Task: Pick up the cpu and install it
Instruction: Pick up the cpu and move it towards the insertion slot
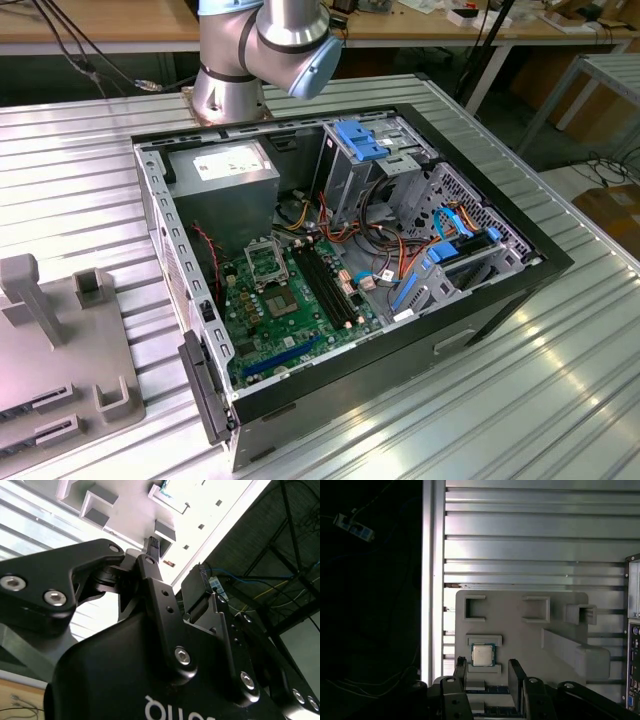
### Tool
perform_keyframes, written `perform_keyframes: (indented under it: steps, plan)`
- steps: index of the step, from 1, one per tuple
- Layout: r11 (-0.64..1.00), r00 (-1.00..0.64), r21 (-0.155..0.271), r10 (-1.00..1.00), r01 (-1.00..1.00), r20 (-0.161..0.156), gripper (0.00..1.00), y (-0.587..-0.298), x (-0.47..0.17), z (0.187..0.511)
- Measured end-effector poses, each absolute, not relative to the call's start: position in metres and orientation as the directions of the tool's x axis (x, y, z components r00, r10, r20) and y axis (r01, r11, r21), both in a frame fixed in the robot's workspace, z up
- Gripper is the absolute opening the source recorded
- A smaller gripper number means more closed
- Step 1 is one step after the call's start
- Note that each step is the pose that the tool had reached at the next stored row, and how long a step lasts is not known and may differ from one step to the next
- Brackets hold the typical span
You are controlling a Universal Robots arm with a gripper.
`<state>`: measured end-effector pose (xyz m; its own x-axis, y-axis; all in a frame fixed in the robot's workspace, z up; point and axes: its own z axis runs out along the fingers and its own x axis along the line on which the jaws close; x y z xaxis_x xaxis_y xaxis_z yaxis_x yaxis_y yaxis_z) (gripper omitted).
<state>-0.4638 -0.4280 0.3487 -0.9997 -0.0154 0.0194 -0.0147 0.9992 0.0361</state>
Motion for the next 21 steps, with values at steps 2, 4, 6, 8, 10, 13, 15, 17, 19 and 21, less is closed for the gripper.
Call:
perform_keyframes:
  steps: [2,4,6,8,10,13,15,17,19,21]
  plan:
    - [0.999,-1.0,0.036,-0.015,-0.015,0.019,0.53,-0.428,-0.464,0.349]
    - [0.999,-1.0,0.036,-0.015,-0.015,0.019,0.53,-0.428,-0.464,0.349]
    - [0.999,-1.0,0.036,-0.016,-0.015,0.019,0.53,-0.428,-0.464,0.349]
    - [0.999,-0.999,0.036,-0.033,-0.032,0.019,0.53,-0.428,-0.464,0.348]
    - [0.997,-0.997,0.036,-0.068,-0.068,0.019,0.53,-0.428,-0.464,0.348]
    - [0.994,-0.995,0.036,-0.101,-0.1,0.019,0.53,-0.428,-0.464,0.342]
    - [0.994,-0.995,0.036,-0.1,-0.1,0.019,0.53,-0.429,-0.465,0.337]
    - [0.995,-0.996,0.036,-0.09,-0.09,0.019,0.53,-0.429,-0.465,0.333]
    - [0.996,-0.997,0.036,-0.081,-0.081,0.019,0.53,-0.429,-0.465,0.329]
    - [0.997,-0.997,0.036,-0.076,-0.075,0.019,0.53,-0.43,-0.465,0.325]
